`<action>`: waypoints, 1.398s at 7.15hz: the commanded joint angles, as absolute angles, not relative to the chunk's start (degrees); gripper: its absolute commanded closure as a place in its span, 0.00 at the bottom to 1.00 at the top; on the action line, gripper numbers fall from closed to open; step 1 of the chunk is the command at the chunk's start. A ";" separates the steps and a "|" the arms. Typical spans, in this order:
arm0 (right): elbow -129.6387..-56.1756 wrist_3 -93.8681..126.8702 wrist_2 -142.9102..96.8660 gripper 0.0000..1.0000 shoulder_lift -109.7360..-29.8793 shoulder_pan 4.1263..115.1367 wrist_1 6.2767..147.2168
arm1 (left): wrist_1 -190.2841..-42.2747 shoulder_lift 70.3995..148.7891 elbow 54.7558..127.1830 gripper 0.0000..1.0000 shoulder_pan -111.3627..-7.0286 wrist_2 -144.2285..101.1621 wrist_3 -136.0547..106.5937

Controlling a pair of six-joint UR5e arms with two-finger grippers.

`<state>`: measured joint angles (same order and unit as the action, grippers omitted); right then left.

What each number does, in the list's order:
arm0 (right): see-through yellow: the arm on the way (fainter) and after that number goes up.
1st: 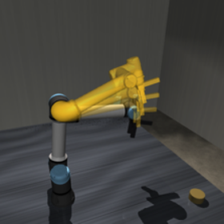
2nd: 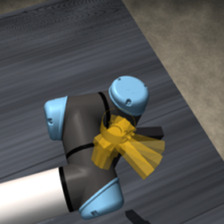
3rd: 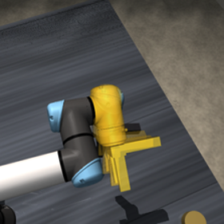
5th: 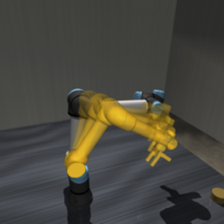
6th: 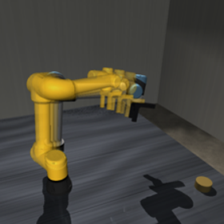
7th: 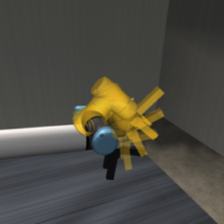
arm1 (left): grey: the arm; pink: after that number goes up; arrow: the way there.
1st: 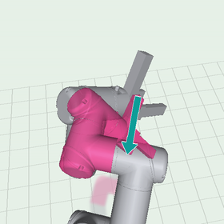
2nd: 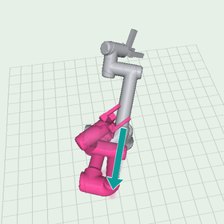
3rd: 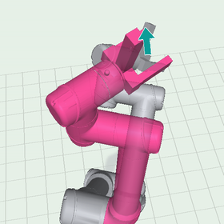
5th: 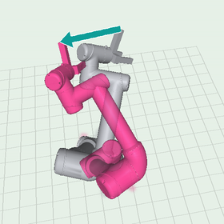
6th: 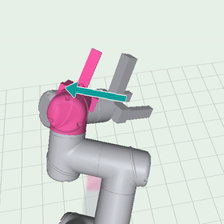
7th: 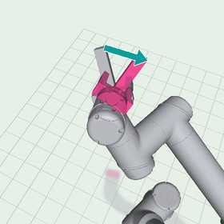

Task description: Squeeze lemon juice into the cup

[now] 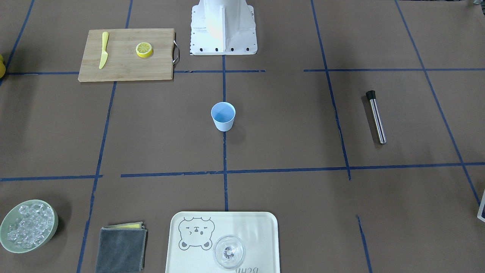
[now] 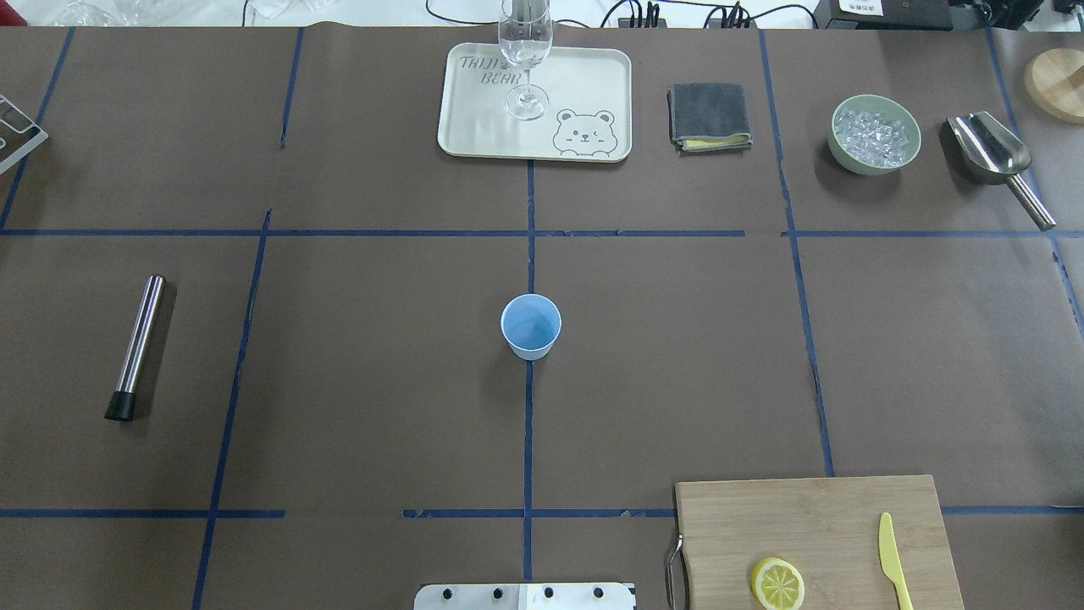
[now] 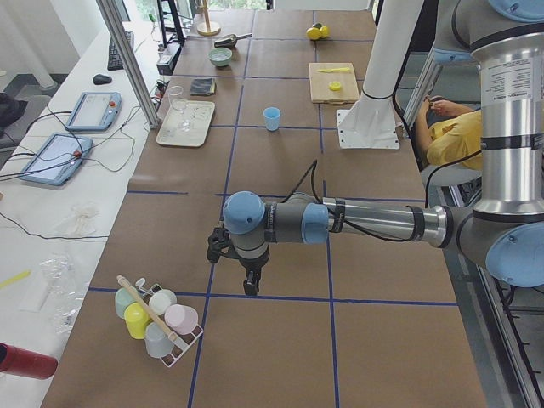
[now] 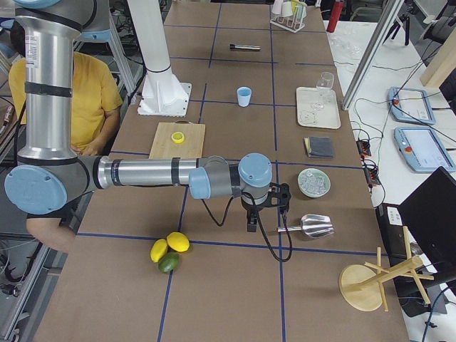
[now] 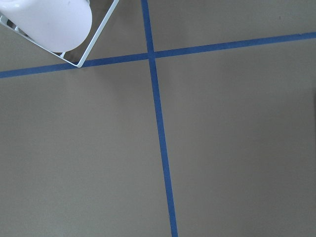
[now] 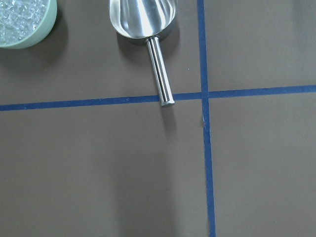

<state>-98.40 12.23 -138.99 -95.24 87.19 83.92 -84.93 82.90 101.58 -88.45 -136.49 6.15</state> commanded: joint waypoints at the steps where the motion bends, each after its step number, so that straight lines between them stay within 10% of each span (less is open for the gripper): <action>1: -98.35 12.04 -138.60 0.00 -95.80 87.10 83.85 | -82.29 84.01 102.56 0.00 -89.90 -137.36 6.33; 10: -98.96 11.95 -141.06 0.00 -95.89 87.01 82.97 | -80.77 83.76 106.17 0.00 -90.62 -136.58 6.50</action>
<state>-98.55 12.00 -140.18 -95.99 87.02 83.01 -80.70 83.83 105.73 -90.61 -136.62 6.47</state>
